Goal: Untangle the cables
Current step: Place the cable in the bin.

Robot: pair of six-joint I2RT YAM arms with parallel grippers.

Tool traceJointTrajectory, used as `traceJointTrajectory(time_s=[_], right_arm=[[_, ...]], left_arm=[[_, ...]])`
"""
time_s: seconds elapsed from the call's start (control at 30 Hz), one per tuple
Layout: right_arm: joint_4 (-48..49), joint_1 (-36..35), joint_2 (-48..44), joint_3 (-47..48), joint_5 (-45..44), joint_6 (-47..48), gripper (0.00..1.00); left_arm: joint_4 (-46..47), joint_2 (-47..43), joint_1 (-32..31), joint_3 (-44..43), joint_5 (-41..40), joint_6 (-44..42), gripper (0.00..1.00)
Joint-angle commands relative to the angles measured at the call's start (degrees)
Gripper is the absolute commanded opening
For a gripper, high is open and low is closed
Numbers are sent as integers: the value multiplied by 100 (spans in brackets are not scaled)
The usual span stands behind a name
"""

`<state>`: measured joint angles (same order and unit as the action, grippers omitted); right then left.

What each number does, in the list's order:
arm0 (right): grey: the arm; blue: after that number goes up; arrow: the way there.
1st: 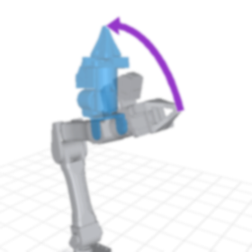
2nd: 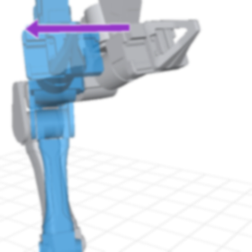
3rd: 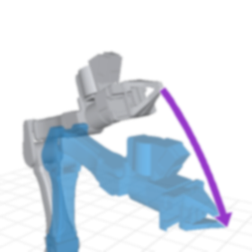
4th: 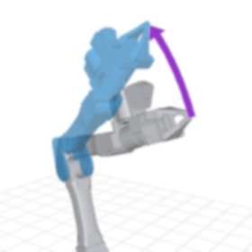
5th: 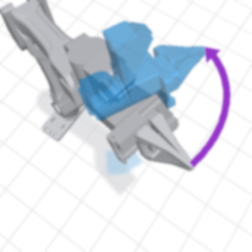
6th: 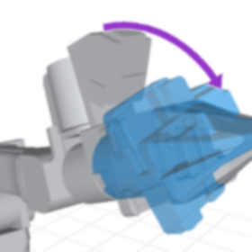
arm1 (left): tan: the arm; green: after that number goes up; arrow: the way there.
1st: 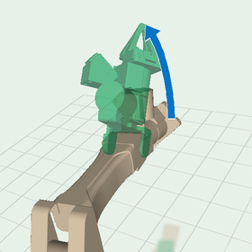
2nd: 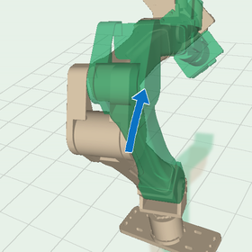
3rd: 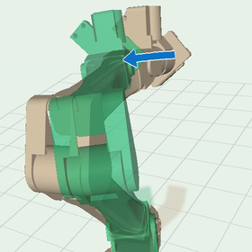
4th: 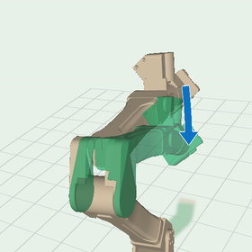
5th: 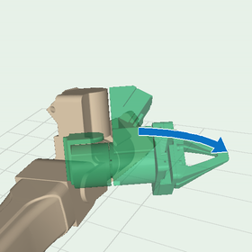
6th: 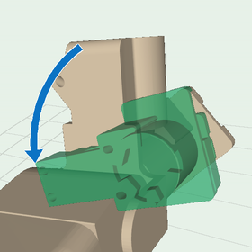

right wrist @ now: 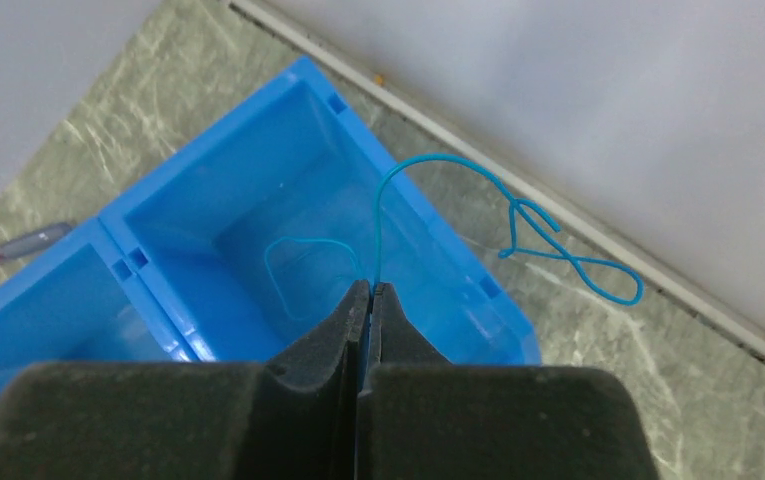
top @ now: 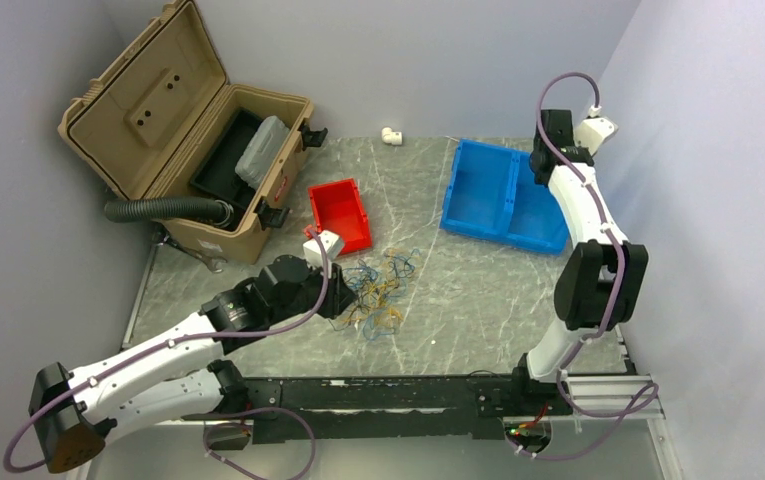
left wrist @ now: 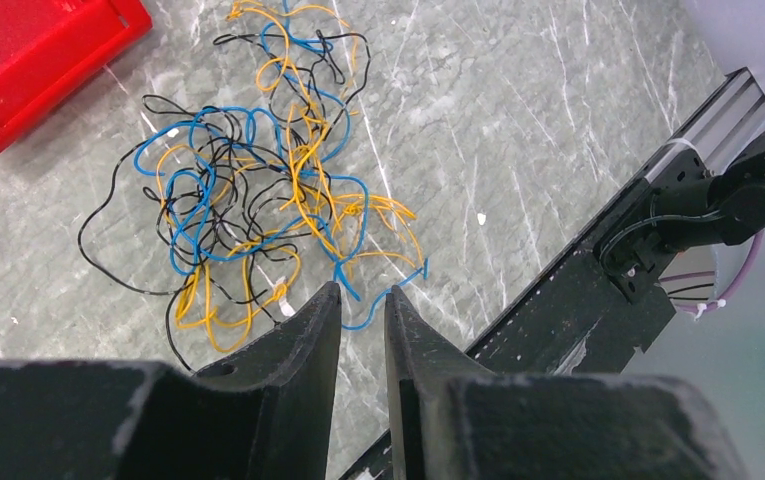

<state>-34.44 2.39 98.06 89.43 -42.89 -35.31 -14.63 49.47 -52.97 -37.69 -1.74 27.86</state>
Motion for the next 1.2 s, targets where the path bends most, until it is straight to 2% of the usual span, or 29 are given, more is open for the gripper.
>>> traceJointTrajectory(time_s=[0.0, 0.2, 0.4, 0.8, 1.17], right_arm=[[-22, 192, 285, 248, 542, -288, 0], [-30, 518, 587, 243, 1399, -284, 0], [-105, 555, 801, 496, 1970, -232, 0], [-563, -554, 1098, 1157, 612, -90, 0], [-588, -562, 1368, 974, 1402, -695, 0]], left_arm=[[215, 32, -10, -193, 75, -78, 27], [243, 47, -9, -198, 101, -60, 27], [391, 19, -12, -76, 122, 8, 28], [356, -16, -12, -72, 121, -57, 27], [206, -167, -12, -46, 43, -26, 28]])
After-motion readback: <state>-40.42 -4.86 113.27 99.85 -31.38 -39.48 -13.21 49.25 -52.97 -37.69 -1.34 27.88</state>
